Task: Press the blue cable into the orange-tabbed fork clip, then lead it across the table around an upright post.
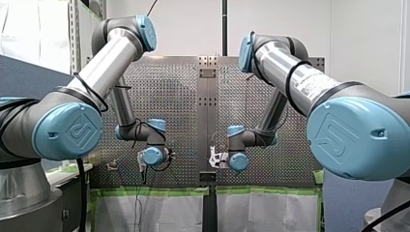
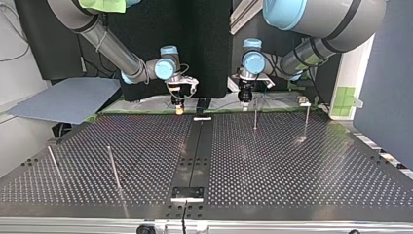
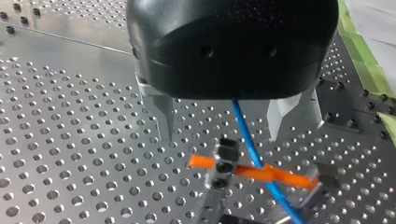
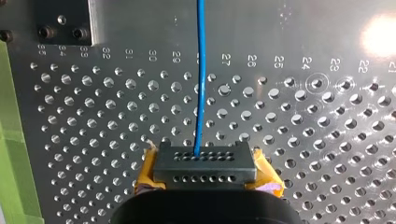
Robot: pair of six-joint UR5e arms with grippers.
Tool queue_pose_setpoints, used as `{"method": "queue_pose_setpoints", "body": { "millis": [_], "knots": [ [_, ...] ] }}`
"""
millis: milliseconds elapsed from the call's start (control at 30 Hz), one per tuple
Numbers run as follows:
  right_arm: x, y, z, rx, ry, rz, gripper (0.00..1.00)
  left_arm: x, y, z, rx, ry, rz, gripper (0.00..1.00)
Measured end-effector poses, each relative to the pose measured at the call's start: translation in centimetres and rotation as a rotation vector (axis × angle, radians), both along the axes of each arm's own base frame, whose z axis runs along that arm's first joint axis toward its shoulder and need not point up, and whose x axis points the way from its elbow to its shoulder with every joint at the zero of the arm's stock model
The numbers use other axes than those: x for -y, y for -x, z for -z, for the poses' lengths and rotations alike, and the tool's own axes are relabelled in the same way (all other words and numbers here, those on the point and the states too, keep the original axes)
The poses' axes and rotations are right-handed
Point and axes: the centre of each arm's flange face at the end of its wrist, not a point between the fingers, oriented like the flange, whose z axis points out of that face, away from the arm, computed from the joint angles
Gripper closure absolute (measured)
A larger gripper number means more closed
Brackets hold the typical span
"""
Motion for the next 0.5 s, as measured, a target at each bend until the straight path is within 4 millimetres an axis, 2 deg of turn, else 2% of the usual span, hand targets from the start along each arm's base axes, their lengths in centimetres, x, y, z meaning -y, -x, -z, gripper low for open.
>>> {"method": "queue_pose_setpoints", "body": {
  "millis": [67,133,167,200,233,267,300,333,500],
  "knots": [
    [0.01,0.01,0.0,0.0,0.0,0.0,1.0,-0.03,-0.04,-0.04,0.005,-0.009,-0.005,0.0],
    [0.01,0.02,0.01,0.0,0.0,0.0,1.0,-0.06,-0.1,-0.11,0.013,-0.018,-0.013,0.27],
    [0.04,0.04,0.01,-0.001,0.0,0.001,1.0,-0.07,-0.15,-0.16,0.019,-0.021,-0.016,0.27],
    [0.07,0.06,-0.01,-0.001,0.0,0.001,1.0,-0.06,-0.24,-0.24,0.027,-0.022,-0.018,0.42],
    [0.08,0.07,0.0,-0.001,0.0,0.001,1.0,-0.05,-0.3,-0.28,0.033,-0.023,-0.02,0.66],
    [0.07,0.07,0.0,-0.001,0.0,0.001,1.0,-0.04,-0.39,-0.36,0.041,-0.022,-0.021,0.66],
    [0.07,0.07,0.01,-0.001,0.0,0.001,1.0,-0.03,-0.48,-0.44,0.05,-0.021,-0.023,0.86],
    [0.07,0.08,0.0,-0.001,0.0,0.001,1.0,-0.02,-0.55,-0.51,0.056,-0.02,-0.024,0.98],
    [0.09,0.1,0.0,-0.002,0.0,0.002,1.0,-0.09,-0.91,-0.75,0.083,-0.014,-0.026,0.98]
  ]
}}
